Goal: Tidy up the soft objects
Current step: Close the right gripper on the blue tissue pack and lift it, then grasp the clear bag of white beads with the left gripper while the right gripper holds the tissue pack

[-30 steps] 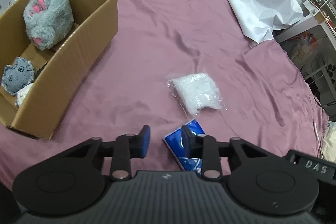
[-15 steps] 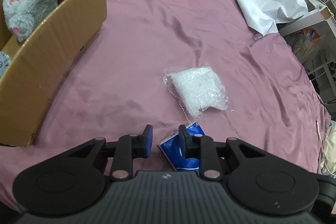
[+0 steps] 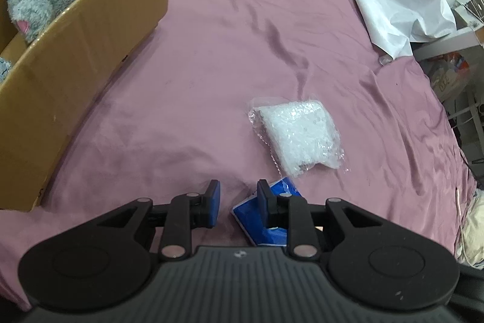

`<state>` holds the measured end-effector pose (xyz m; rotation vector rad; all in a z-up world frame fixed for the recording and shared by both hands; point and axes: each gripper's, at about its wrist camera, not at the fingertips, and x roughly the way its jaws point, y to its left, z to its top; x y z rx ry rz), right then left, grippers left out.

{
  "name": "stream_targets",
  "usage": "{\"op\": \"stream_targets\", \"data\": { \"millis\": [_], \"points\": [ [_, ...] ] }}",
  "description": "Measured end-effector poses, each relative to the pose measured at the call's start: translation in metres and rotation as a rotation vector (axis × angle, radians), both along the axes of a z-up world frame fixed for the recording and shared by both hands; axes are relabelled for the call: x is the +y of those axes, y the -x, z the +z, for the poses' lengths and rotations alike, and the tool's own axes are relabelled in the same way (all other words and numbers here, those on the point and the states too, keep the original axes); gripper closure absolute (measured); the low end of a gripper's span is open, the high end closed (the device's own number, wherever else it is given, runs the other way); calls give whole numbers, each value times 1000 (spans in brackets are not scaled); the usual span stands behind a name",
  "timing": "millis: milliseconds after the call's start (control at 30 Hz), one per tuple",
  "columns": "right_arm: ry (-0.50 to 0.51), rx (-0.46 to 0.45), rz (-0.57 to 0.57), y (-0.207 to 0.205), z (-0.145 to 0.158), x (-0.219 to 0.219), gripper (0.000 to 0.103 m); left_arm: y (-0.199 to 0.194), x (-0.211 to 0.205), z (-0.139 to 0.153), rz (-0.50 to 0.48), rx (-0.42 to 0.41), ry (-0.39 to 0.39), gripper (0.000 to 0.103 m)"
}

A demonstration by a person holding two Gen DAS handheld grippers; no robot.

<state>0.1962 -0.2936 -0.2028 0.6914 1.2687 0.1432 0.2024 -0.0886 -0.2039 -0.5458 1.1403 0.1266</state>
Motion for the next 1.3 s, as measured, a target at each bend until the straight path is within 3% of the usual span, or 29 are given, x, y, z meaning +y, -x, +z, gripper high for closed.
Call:
{"op": "stream_targets", "data": {
  "millis": [133,233,333,400,467,833,1067,1167,1300],
  "points": [
    [-3,-56,-5,3,11,-2,82,-1,-4,11,-30,-19,-23,77],
    [2,-64,-34,5,15,-8,82,-3,-8,22,-48,-43,-52,71],
    [13,-67,-65,9,18,-14,82,-6,-10,32,-55,-87,-49,53],
    [26,-78,-85,10,21,-17,82,-10,-12,36,-41,-102,-67,35],
    [36,-81,-102,11,22,-21,82,-16,-13,37,-28,-111,-74,30],
    [38,-106,-167,7,23,-30,82,-56,-38,29,-53,-97,-54,28],
    [35,-104,-208,0,20,-32,82,-71,-56,13,-90,-49,-125,28],
    [20,-104,-220,-3,18,-34,82,-71,-56,8,-103,-39,-132,31],
    [-1,-108,-208,-5,18,-31,81,-71,-52,9,-115,-40,-129,45]
  ]
}}
